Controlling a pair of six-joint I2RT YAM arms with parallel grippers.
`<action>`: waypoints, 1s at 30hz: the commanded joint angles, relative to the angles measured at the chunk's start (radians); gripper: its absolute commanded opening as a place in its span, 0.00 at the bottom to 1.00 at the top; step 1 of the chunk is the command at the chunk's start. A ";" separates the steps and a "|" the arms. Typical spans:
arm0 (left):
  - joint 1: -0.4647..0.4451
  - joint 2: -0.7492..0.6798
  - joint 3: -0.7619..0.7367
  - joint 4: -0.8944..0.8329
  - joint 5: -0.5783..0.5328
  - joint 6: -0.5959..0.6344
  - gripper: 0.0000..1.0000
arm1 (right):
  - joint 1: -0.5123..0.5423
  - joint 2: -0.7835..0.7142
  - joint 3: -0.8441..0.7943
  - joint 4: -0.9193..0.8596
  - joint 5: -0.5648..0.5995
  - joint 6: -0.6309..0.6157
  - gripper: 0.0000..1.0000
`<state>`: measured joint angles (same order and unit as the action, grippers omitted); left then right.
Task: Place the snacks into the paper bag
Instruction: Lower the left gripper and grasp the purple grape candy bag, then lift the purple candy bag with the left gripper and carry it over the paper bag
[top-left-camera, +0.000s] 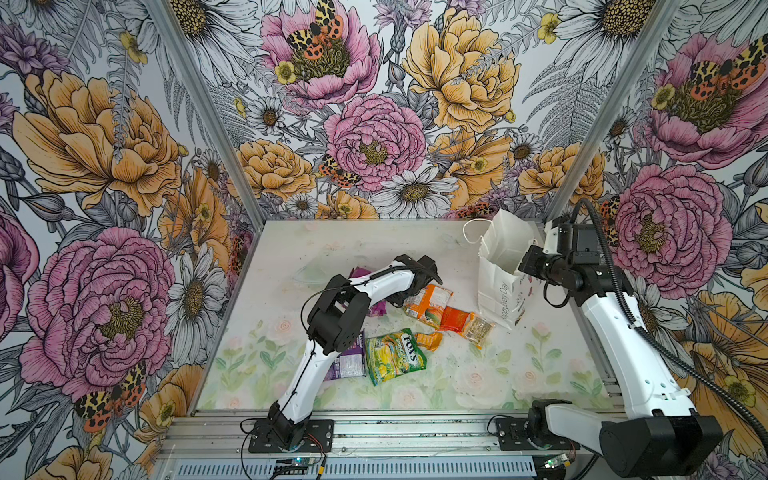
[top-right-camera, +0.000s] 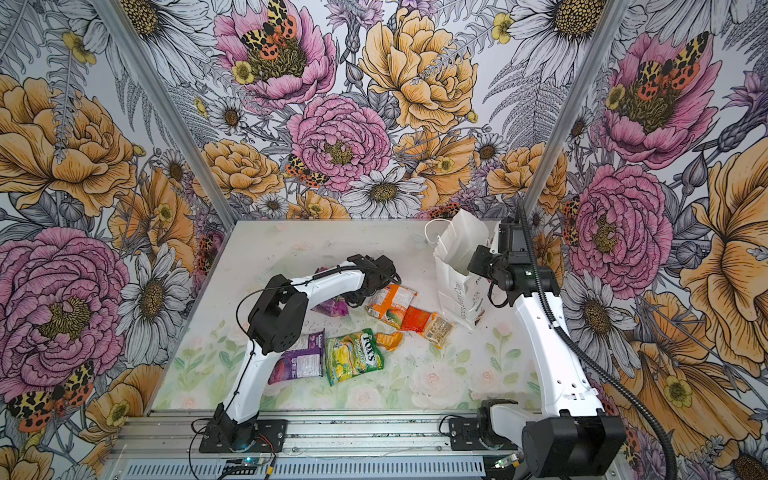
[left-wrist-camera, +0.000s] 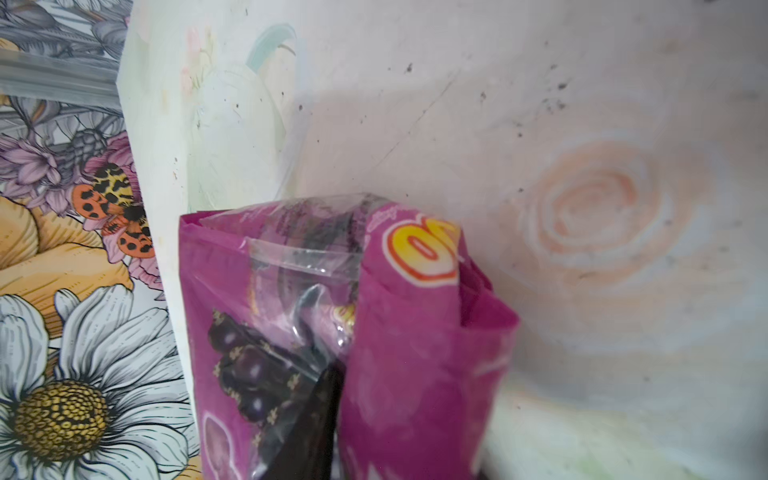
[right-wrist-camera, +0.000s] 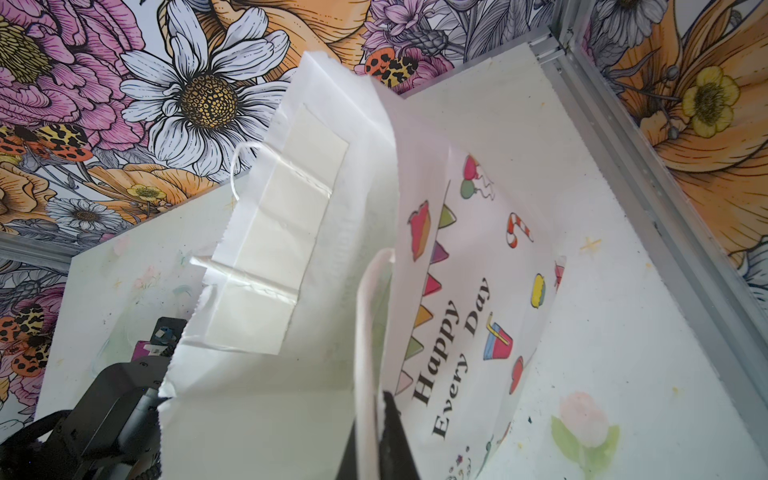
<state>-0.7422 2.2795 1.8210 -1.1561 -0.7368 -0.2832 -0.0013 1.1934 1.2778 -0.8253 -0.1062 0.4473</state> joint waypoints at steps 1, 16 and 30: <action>0.005 -0.015 -0.012 -0.001 0.023 -0.016 0.19 | -0.002 -0.006 0.005 0.020 -0.012 0.007 0.00; 0.022 -0.310 -0.137 0.172 0.183 -0.053 0.00 | -0.001 0.014 0.030 0.020 -0.045 0.017 0.00; 0.049 -0.594 -0.190 0.312 0.361 -0.110 0.00 | 0.075 0.069 0.117 0.037 -0.059 -0.005 0.00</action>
<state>-0.7086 1.8015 1.6234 -0.9512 -0.4175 -0.3599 0.0544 1.2514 1.3464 -0.8253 -0.1520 0.4599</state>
